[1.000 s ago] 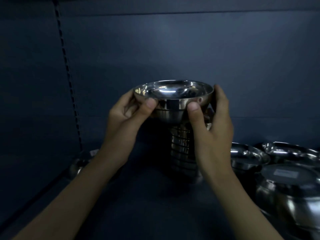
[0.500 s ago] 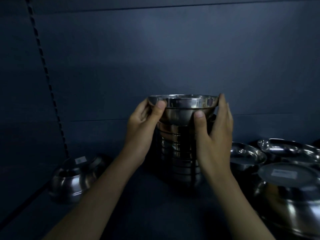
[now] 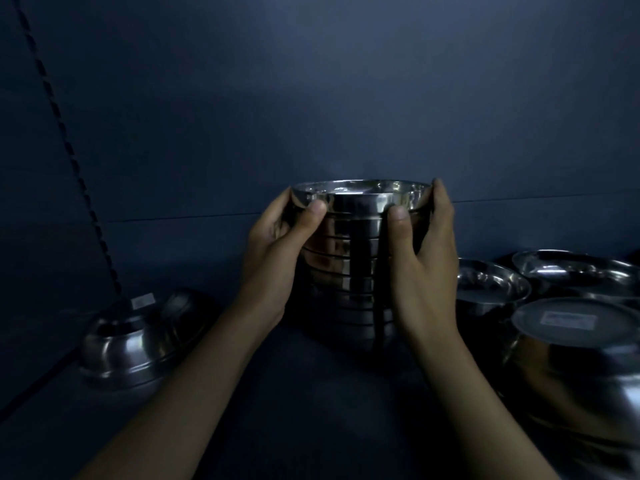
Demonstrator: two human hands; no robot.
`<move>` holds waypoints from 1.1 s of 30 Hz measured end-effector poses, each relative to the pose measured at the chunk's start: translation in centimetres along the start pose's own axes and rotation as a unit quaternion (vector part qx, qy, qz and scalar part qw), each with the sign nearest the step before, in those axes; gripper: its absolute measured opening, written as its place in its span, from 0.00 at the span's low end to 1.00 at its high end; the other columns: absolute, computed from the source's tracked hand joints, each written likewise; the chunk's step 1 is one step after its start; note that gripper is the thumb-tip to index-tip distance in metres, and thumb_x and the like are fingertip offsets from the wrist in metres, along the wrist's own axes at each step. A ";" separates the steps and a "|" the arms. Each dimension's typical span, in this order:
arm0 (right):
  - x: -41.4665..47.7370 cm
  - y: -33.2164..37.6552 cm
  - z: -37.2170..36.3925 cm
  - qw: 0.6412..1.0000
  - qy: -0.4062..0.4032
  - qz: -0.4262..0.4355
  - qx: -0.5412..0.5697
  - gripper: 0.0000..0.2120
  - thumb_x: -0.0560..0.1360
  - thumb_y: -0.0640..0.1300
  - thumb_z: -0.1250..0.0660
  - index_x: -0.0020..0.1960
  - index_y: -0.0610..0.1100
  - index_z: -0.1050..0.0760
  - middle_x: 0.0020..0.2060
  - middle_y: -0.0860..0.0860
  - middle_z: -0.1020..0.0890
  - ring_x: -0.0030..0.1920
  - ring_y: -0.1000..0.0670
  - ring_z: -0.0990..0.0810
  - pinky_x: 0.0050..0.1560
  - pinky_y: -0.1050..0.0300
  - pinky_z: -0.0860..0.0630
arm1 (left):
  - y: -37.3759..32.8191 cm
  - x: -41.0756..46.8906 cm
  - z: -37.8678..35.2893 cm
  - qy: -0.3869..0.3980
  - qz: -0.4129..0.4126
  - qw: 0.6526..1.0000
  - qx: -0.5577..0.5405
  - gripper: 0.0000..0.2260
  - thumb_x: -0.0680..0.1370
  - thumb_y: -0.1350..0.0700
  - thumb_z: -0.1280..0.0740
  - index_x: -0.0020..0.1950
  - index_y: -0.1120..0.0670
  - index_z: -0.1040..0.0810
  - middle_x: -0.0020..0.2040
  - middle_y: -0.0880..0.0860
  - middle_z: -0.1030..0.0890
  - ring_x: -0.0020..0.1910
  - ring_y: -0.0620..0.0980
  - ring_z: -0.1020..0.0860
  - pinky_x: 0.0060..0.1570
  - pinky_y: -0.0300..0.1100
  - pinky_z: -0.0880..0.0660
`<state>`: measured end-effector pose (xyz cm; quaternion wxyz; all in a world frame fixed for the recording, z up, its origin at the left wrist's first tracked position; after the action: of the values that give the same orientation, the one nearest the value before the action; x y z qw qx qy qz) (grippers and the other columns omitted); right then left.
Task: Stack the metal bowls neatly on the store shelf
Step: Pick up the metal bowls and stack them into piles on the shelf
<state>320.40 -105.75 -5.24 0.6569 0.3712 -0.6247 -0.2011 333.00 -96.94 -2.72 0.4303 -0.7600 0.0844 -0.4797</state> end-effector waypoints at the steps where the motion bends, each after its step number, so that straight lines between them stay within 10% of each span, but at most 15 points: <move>1: 0.0 0.0 0.0 1.000 0.002 0.002 -0.001 0.37 0.77 0.66 0.43 0.80 0.53 0.48 0.77 0.58 0.39 0.75 0.62 0.41 0.64 0.76 0.47 | 0.1 -0.1 0.1 0.001 -0.001 1.000 0.005 0.12 0.80 0.58 0.35 0.62 0.60 0.22 0.59 0.56 0.17 0.60 0.46 0.20 0.57 0.35 0.26; 21: -1.1 -1.4 -0.3 0.998 0.004 0.046 -0.046 0.37 0.78 0.66 0.45 0.81 0.52 0.52 0.79 0.57 0.43 0.78 0.60 0.45 0.74 0.63 0.46 | 2.0 -0.7 0.0 -0.020 -0.007 0.999 0.026 0.18 0.80 0.52 0.37 0.67 0.59 0.25 0.62 0.53 0.18 0.62 0.46 0.21 0.58 0.36 0.26; 27: -1.1 -1.3 -0.2 0.997 0.002 0.052 -0.052 0.36 0.78 0.64 0.44 0.81 0.51 0.49 0.79 0.57 0.42 0.77 0.62 0.45 0.69 0.73 0.49 | 1.4 -0.5 0.8 0.023 0.001 0.997 0.074 0.16 0.82 0.55 0.38 0.69 0.58 0.27 0.64 0.51 0.19 0.62 0.41 0.22 0.59 0.34 0.28; 33: -1.7 0.0 0.2 0.976 -0.093 0.143 -0.132 0.29 0.80 0.53 0.42 0.76 0.39 0.38 0.71 0.44 0.31 0.70 0.54 0.35 0.71 0.67 0.44 | -1.9 -2.9 4.4 0.053 0.015 0.911 0.409 0.30 0.80 0.39 0.42 0.80 0.47 0.44 0.79 0.43 0.42 0.75 0.36 0.45 0.73 0.36 0.48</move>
<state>320.02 -104.56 -6.37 0.6608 0.1675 -0.6980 -0.2193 334.47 -91.68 -4.00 0.7054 -0.4898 -0.0853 -0.5052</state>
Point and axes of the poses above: each hand's wrist, its own x-axis towards the middle knuckle, its own z-axis out of the back of the hand, y = z × x, the point moved 2 cm from there along x, towards the middle knuckle
